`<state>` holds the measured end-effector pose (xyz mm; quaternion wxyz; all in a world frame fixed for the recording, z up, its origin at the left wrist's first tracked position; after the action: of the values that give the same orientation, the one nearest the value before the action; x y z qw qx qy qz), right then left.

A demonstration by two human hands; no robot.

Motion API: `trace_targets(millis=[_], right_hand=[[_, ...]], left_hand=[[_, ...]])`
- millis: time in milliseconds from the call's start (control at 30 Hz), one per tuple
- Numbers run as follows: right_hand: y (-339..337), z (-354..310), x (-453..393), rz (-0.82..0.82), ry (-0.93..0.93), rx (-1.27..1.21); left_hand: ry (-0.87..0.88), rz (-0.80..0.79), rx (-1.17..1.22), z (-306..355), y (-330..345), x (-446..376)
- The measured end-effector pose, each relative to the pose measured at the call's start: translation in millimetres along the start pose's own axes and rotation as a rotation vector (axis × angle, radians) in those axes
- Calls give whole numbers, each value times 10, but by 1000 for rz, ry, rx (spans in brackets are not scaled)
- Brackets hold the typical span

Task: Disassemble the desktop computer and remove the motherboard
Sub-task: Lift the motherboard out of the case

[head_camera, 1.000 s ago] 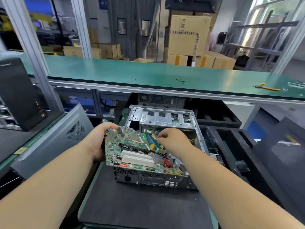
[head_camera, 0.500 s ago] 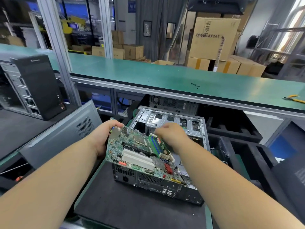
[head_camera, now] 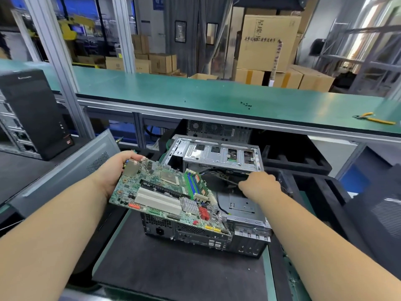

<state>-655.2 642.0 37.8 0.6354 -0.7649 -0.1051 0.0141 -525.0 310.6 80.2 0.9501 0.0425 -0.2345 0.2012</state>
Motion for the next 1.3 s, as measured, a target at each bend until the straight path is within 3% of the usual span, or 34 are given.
trace_targets(millis=[100, 233, 400, 500, 700, 833, 1000, 1133, 1200, 1300], right_hand=[[134, -3, 26, -29, -19, 142], [62, -198, -44, 262, -229, -71], [340, -428, -331, 27, -272, -592], [496, -486, -545, -2, -289, -621], [814, -498, -829, -202, -102, -838], [842, -436, -874, -204, -106, -990], [776, -470, -839, -17, -346, -726], [739, -486, -823, -5, -405, -639], [732, -466, -826, -4, -377, -695], [762, -443, -826, -51, -233, -1021]], left_hand=[[46, 40, -108, 8, -31, -47], [147, 75, -262, -17, -62, -130], [160, 99, -346, -23, -99, -265], [164, 111, -365, 5, -103, -337], [99, 150, -305, 11, -36, -422], [102, 157, -307, -6, 53, -405], [107, 160, -311, 1, 124, -367], [92, 156, -294, 40, 120, -347], [89, 157, -293, 58, 113, -339], [97, 128, -335, 82, 121, -336]])
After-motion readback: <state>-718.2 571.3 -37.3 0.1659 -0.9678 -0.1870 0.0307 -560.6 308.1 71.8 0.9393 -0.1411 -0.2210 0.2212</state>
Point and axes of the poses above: each hand's wrist, its own x-axis away from the middle knuckle, its own y-axis out of the palm, z = x × y, the point moved 4 cm from there along -x, towards the middle knuckle, and after that the axes turned 11 degrees about -y, right-handed, at the moved point
